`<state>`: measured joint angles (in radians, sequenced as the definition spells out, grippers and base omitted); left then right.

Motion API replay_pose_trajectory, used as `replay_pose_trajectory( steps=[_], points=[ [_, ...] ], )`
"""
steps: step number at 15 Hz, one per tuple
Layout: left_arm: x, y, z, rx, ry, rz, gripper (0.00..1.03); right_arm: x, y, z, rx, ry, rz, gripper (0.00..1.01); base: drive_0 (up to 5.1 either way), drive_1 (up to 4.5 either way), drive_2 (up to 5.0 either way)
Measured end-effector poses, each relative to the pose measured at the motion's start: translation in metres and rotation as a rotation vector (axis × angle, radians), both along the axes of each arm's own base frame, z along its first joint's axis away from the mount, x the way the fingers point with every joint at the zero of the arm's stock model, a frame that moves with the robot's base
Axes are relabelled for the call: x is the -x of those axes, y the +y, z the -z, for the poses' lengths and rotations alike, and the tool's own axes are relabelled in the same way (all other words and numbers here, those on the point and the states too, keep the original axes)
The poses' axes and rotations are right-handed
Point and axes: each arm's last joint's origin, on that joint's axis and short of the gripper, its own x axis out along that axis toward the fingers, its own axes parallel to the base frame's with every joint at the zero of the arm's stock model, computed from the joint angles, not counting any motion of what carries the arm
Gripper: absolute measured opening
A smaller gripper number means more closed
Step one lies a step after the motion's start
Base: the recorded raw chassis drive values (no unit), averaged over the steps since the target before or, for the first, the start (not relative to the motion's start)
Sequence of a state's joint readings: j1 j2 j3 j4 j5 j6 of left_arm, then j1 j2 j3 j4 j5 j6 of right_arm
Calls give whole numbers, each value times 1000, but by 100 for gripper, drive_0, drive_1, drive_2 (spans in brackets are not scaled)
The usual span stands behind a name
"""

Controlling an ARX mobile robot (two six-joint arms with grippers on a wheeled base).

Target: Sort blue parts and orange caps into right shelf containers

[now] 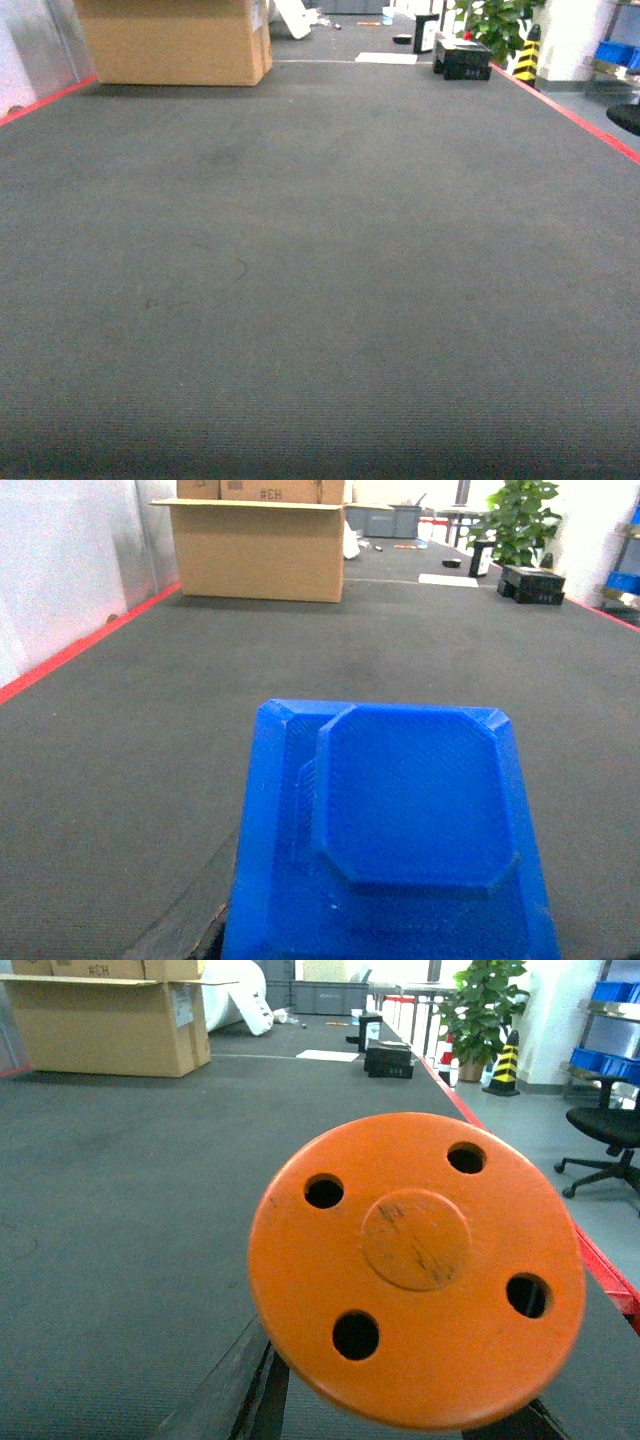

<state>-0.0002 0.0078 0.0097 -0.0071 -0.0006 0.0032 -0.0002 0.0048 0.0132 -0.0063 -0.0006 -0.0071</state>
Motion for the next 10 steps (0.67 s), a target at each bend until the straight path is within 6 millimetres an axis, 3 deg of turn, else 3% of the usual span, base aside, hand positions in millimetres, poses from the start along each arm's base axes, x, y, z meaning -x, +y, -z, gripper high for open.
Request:
replay_pose_trajectory(
  steps=[10],
  points=[
    [0, 0, 0, 0, 0, 0, 44, 0, 0, 0, 0, 0, 0, 42, -158, -158, -158]
  ],
)
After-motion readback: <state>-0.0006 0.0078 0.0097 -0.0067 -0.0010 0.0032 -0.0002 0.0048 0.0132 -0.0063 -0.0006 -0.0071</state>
